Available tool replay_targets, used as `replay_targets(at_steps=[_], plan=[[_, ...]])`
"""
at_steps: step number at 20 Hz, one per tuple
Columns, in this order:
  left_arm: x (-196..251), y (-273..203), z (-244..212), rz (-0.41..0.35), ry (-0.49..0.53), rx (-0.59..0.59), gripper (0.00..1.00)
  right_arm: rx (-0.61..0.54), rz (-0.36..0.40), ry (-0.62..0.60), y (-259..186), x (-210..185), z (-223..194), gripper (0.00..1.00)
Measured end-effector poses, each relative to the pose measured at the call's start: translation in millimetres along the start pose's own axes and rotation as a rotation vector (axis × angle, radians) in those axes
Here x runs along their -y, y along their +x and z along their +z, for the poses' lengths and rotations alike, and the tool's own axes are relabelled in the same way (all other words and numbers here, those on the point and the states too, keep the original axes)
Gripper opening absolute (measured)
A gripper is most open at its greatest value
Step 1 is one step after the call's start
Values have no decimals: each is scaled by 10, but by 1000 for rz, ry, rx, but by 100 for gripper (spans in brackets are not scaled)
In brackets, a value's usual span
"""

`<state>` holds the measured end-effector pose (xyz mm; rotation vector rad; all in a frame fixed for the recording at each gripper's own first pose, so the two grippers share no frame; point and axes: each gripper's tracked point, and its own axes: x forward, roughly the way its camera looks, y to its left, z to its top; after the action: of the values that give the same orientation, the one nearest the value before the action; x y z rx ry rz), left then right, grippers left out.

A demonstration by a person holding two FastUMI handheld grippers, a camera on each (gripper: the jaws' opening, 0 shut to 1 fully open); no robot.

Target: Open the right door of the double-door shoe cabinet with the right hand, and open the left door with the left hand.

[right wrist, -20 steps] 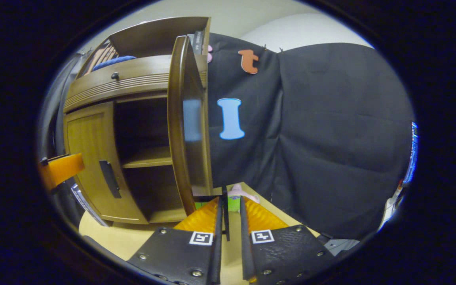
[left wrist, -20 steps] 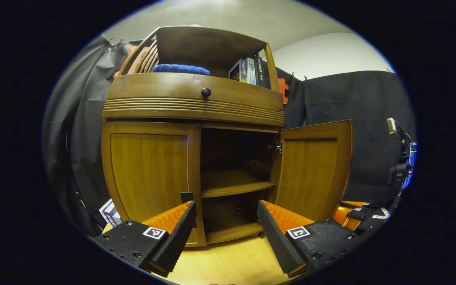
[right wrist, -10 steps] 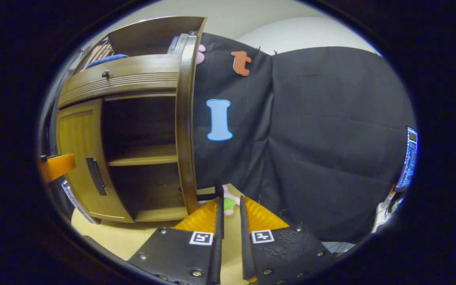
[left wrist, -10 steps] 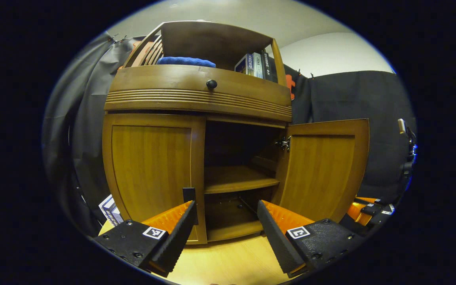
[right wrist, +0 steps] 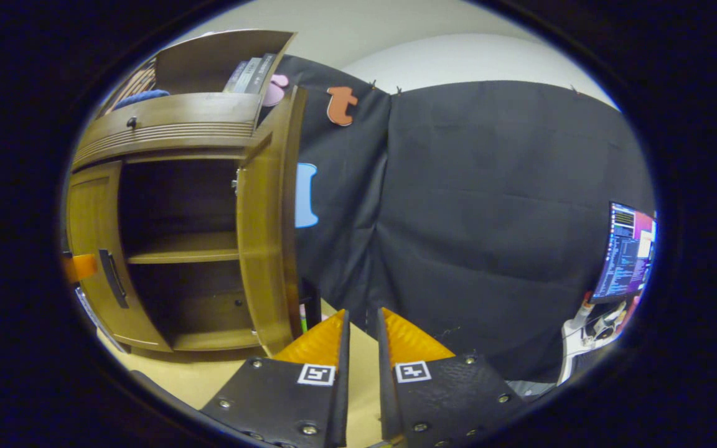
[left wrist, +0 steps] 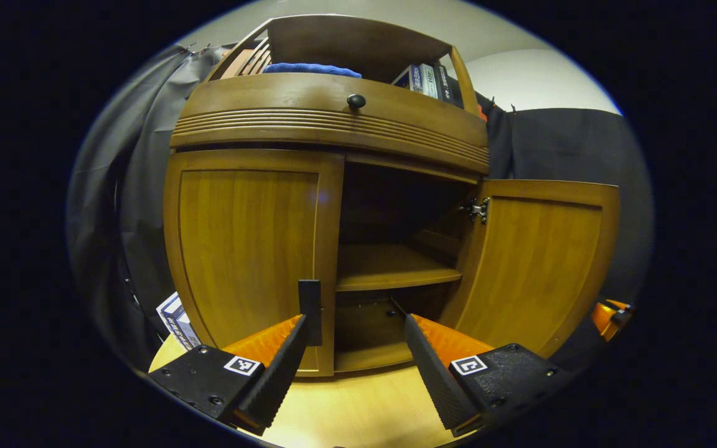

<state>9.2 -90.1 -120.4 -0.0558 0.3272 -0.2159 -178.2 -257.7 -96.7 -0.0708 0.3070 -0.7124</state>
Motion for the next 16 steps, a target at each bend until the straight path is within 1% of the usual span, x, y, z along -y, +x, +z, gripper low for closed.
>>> replay_targets(at_steps=[2, 3, 5, 7, 8, 9, 10, 11, 12, 13, 15, 16], plan=[[-53, 107, -26, 23, -5, -11, 96, 6, -18, -16, -57, 75, 6, 21], [-64, 163, -41, 30, -9, -18, 95, 8, -27, -24, -47, 113, -10, 22], [-107, 255, -45, 42, -3, -21, 95, 12, -41, -27, -160, 179, -7, 24], [-176, 362, -19, 66, 18, -11, 95, 13, -51, -22, -127, 258, -37, 47], [-202, 412, -21, 77, 25, -7, 95, 5, -52, -18, -144, 282, -57, 48], [-238, 464, -2, 86, 34, -5, 90, -4, -59, -14, -160, 316, -94, 49], [-275, 522, 2, 93, 43, -4, 90, -11, -72, -14, -180, 376, -120, 46], [-296, 577, 7, 99, 52, -7, 94, -12, -89, -14, -204, 461, -137, 48], [-324, 630, -6, 105, 60, -10, 95, -12, -107, -12, -229, 527, -149, 48], [-352, 689, -3, 109, 66, -11, 91, -14, -123, -7, -243, 578, -165, 48], [-409, 795, -29, 119, 73, -23, 91, -29, -148, 7, -281, 686, -232, 48], [-425, 844, -51, 127, 74, -30, 92, -44, -161, 14, -308, 736, -279, 53]])
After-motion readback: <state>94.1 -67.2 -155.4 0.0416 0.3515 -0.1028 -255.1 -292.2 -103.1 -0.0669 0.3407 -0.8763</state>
